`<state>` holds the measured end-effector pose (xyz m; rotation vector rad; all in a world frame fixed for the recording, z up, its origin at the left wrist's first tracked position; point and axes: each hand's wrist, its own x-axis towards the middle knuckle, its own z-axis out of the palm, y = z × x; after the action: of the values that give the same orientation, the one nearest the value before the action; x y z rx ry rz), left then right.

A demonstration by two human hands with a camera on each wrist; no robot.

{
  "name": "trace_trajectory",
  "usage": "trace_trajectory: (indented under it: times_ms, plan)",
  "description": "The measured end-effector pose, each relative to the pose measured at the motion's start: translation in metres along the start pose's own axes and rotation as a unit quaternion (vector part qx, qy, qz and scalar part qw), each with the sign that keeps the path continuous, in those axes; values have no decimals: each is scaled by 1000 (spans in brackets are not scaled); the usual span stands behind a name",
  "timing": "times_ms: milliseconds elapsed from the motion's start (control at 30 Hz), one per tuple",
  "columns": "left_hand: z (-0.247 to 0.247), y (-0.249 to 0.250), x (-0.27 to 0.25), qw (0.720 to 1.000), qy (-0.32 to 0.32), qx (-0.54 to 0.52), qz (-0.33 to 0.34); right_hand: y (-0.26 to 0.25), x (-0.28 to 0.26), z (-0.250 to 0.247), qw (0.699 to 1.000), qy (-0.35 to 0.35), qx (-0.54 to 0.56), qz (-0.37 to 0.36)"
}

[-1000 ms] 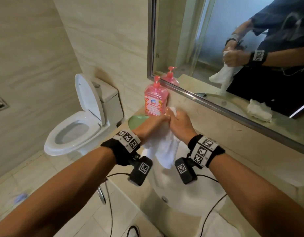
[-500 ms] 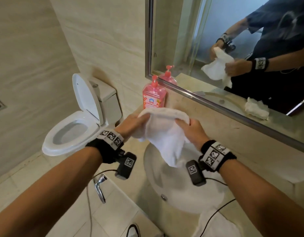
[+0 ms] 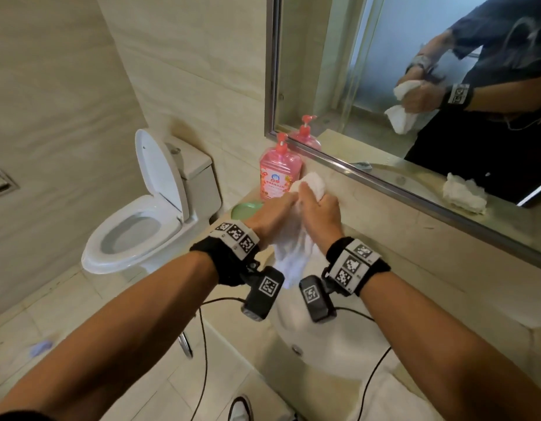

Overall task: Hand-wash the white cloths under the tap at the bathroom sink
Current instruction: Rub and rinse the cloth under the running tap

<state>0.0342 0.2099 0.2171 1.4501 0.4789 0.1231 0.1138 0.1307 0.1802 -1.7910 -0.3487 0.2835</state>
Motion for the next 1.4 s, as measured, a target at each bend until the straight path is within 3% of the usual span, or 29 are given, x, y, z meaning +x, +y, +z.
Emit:
trace_trajectory:
  times_ms: [67, 100, 133, 200, 233, 267, 333, 400, 433, 533, 600, 667, 767, 867, 1000, 1100, 1167, 1200, 1233, 1300, 1367, 1400]
  plan:
    - [-10, -4, -6, 995, -101, -16, 3, 1, 13, -16, 998, -40, -44, -2]
    - [-19, -4, -7, 987, -135, 88, 8, 3, 14, -22, 995, -65, -67, -28]
    - [-28, -4, -4, 956, -142, 256, 17, 6, 15, -26, 989, -93, -94, -63]
    - [-49, -12, 3, 825, -91, 557, 33, 8, 13, -36, 967, -178, -146, -110]
    - [-58, -15, 4, 788, -68, 610, 39, 9, 14, -41, 949, -232, -176, -121]
    - [-67, -19, 5, 781, -65, 619, 42, 11, 16, -47, 924, -281, -222, -136]
    - [-86, -26, 9, 810, -96, 576, 50, 17, 18, -58, 859, -326, -364, -151]
    - [-95, -31, 8, 875, -127, 463, 67, 27, 18, -65, 847, -298, -418, -141]
    - [-97, -32, 8, 906, -116, 398, 79, 31, 18, -69, 871, -282, -389, -107]
    - [-91, -33, 5, 979, -15, 198, 53, 34, 16, -74, 967, -200, -153, 25]
    - [-76, -29, 7, 995, 5, 97, 5, 33, 8, -58, 994, -86, -68, 19]
    - [-54, -22, 11, 1000, 10, 25, -12, 26, -9, -25, 999, -34, -20, 5]
    - [-20, -19, 13, 999, 45, 3, -2, 8, -24, 14, 998, -42, 41, 15]
    - [-12, -21, 10, 999, 43, -9, -5, -4, -13, 17, 997, 18, 60, 46]
    - [-20, -14, 12, 999, 41, -1, -32, 2, -21, 24, 999, 1, 41, 5]
    - [-20, -15, 5, 998, -13, -43, -39, 1, -5, 9, 998, -9, 18, 60]
    - [-29, -12, 0, 996, -85, 37, -10, 1, 7, -9, 994, -49, -18, 98]
    - [-38, -11, 1, 982, -107, 158, 6, 5, 9, -17, 992, -76, -48, 88]
    - [-48, -11, 3, 944, -110, 309, 19, 9, 9, -24, 990, -99, -80, 62]
    - [-67, -14, 9, 846, -82, 527, 27, 13, 7, -36, 975, -166, -149, -1]
    - [-79, -22, 12, 803, -64, 592, 37, 20, 7, -45, 928, -256, -268, -52]
    - [-84, -28, 15, 795, -69, 600, 45, 24, 7, -48, 888, -294, -347, -69]
